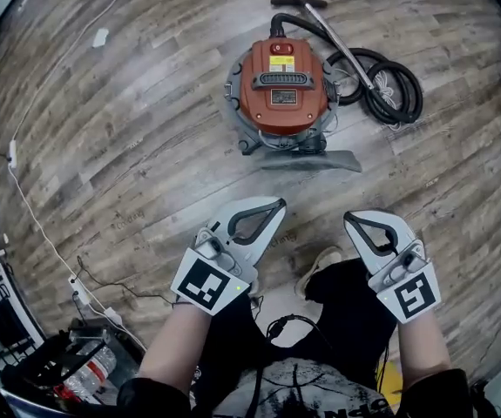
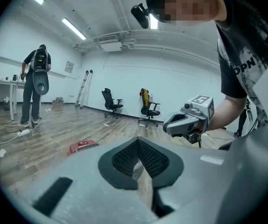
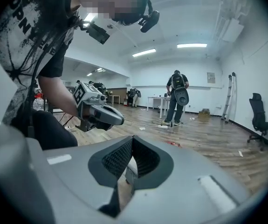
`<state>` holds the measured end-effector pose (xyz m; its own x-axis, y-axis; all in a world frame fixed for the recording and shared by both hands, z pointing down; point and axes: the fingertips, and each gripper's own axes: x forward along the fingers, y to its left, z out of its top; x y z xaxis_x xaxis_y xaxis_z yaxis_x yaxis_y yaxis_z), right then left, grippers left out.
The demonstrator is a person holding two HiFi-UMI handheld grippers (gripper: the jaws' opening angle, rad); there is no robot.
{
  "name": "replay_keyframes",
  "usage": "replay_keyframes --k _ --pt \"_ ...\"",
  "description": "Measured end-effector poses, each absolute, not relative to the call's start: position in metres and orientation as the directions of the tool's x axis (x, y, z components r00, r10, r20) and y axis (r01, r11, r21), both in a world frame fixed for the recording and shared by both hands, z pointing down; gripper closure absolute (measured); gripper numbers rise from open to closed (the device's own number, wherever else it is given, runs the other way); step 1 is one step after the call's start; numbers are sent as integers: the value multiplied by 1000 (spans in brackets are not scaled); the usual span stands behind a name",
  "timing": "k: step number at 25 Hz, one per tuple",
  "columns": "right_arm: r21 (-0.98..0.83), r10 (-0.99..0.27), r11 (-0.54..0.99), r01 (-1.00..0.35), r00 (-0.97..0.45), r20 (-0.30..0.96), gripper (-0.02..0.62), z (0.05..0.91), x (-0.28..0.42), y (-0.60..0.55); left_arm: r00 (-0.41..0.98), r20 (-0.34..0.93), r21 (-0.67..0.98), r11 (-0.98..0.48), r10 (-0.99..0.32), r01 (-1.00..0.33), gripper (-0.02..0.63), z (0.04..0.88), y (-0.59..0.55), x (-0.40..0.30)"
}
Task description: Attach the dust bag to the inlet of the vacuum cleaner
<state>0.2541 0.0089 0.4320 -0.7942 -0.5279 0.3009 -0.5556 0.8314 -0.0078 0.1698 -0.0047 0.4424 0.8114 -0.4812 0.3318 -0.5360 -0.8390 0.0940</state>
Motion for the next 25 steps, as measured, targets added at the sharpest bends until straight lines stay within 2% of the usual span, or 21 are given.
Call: replay_keyframes --k 9,14,19,25 --pt "-69 -490 848 -525 -828 271 589 246 245 29 807 339 87 -838 -483 -538 604 256 17 187" --pt "-51 -499 855 -516 -846 189 589 163 233 32 823 279 60 -846 -495 -530 604 175 31 186" --pt "-12 -515 855 -519 -851 105 589 104 213 38 804 29 160 -792 -593 -590 604 94 28 171" --pt "28 -516 856 -516 -856 22 589 29 183 56 830 -16 63 -829 -558 -556 604 34 48 150"
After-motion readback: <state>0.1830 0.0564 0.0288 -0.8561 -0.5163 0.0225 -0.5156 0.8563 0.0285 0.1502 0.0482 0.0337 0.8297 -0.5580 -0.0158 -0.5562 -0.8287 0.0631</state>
